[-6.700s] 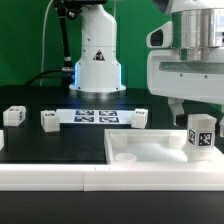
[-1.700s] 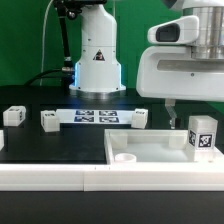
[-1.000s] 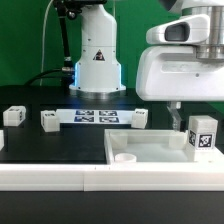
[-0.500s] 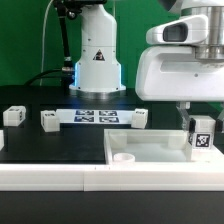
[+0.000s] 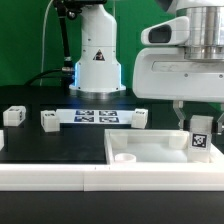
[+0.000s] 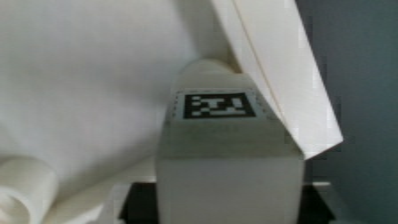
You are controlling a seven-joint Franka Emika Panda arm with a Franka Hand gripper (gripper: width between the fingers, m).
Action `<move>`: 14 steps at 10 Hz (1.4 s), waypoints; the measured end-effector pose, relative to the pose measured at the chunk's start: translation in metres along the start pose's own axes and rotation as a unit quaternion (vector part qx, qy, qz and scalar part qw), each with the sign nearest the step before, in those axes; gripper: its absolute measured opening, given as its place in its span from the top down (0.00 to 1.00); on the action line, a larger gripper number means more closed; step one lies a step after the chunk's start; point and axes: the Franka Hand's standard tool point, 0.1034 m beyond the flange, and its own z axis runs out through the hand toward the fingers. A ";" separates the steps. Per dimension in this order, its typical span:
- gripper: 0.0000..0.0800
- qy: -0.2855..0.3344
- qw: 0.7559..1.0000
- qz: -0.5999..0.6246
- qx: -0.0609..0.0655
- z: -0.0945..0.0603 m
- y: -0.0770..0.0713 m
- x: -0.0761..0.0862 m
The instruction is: Assemble one leg
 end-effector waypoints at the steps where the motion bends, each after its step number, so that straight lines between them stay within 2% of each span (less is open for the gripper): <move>1: 0.64 -0.002 0.998 0.059 -0.002 0.000 0.001 0.000; 3: 0.63 -0.001 0.985 0.170 0.002 0.000 0.005 0.001; 7: 0.63 -0.002 0.954 0.300 -0.002 0.001 0.008 0.000; 9: 0.63 -0.002 0.923 0.384 -0.006 0.001 0.008 -0.003; 12: 0.63 0.004 0.853 0.523 -0.009 0.000 0.008 -0.007; 14: 0.63 -0.004 0.837 0.547 -0.006 0.000 0.009 -0.007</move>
Offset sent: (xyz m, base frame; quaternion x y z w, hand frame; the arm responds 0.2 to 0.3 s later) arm -0.0066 -0.0077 -0.0057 -0.0066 0.0185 0.2666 0.9636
